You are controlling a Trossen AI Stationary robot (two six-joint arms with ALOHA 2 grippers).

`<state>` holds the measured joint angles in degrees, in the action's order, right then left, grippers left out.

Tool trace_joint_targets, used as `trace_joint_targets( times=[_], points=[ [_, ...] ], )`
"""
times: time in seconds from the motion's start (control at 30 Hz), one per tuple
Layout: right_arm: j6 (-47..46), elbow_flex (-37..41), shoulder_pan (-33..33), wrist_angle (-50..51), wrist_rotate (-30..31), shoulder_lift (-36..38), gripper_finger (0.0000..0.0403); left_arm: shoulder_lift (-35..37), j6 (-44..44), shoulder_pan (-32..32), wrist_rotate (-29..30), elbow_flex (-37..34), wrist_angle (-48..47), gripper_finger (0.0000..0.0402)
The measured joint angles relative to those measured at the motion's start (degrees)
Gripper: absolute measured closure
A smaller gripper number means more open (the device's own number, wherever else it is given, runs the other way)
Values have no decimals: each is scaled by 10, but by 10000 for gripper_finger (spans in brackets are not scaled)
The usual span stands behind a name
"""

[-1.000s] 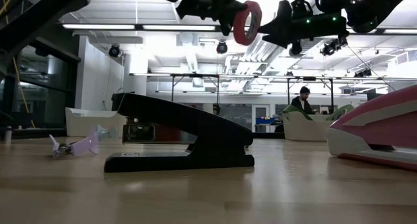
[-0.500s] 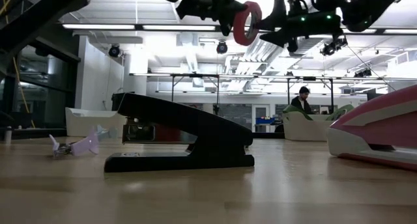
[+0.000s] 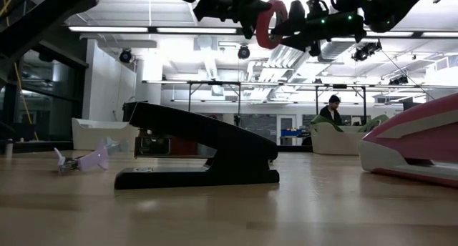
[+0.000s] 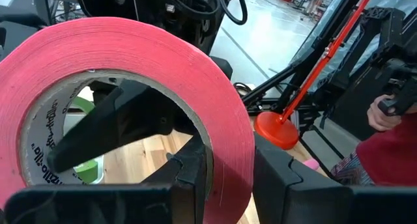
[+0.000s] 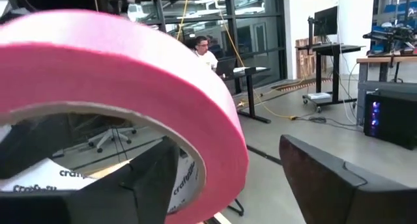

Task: Pick and place Stapler, Stapler remover, tape
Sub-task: Put the pink tape into the right white bin

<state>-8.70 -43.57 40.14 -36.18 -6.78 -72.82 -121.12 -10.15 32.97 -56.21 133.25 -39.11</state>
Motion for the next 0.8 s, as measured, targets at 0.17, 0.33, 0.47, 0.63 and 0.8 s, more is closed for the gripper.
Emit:
trace_joint_targets(
  times=[0.17,0.33,0.47,0.63,0.8],
  points=[
    [2,0,0,0,0,0,195,0,0,0,0,0,0,323],
    [2,0,0,-1,-2,0,248,0,4,0,-8,0,0,323],
    [1,0,-1,-2,-6,0,297,0,8,0,-9,0,1,323],
    [0,0,-1,-2,-6,0,327,0,14,0,-11,0,2,323],
    [4,0,0,-1,3,0,327,0,47,0,2,0,-1,253]
  ],
)
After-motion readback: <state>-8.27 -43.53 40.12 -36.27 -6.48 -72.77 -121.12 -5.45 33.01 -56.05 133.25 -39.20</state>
